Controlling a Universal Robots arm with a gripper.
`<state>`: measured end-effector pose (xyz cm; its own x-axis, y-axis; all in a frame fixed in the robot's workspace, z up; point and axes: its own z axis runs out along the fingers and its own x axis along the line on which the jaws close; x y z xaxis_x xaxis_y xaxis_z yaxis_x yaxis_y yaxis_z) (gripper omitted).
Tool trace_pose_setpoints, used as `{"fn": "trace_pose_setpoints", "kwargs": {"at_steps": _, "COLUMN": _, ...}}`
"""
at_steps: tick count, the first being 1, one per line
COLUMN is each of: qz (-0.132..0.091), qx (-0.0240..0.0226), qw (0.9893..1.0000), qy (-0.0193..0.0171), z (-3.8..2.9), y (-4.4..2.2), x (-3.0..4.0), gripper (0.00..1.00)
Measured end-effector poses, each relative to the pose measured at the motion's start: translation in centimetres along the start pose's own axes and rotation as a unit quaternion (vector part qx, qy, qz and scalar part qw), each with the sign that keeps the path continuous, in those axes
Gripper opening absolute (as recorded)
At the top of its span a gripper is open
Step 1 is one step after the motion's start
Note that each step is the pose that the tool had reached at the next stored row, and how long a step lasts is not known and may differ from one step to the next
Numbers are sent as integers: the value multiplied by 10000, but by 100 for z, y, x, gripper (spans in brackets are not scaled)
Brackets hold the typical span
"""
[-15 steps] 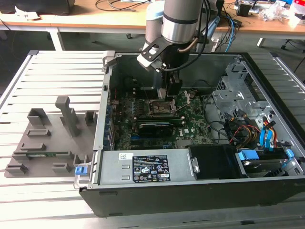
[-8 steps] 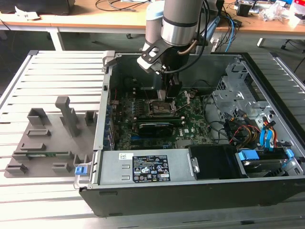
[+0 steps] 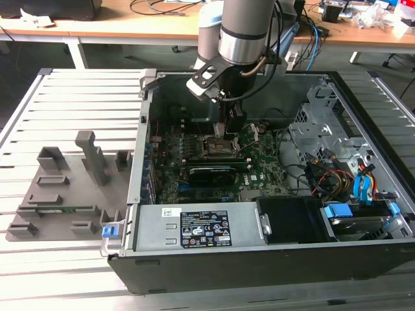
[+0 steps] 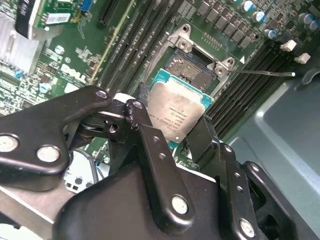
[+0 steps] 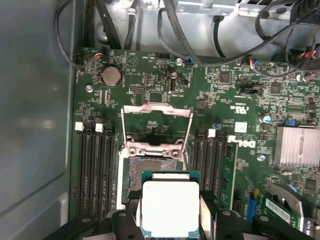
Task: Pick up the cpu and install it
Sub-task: 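Place the cpu into insertion slot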
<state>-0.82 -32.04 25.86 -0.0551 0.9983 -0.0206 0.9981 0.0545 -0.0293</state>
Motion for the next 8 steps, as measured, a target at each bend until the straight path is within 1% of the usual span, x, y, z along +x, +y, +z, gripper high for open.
{"fn": "trace_pose_setpoints", "kwargs": {"at_steps": 1, "qz": 0, "qx": 0, "qw": 10000, "qy": 1, "z": 19, "y": 2, "x": 33, "gripper": 55}}
{"fn": "trace_pose_setpoints", "kwargs": {"at_steps": 4, "qz": -1, "qx": -1, "qw": 10000, "qy": 0, "z": 121, "y": 1, "x": 55, "gripper": 55}}
{"fn": "trace_pose_setpoints", "kwargs": {"at_steps": 8, "qz": 0, "qx": 0, "qw": 10000, "qy": 0, "z": 174, "y": 2, "x": 65, "gripper": 55}}
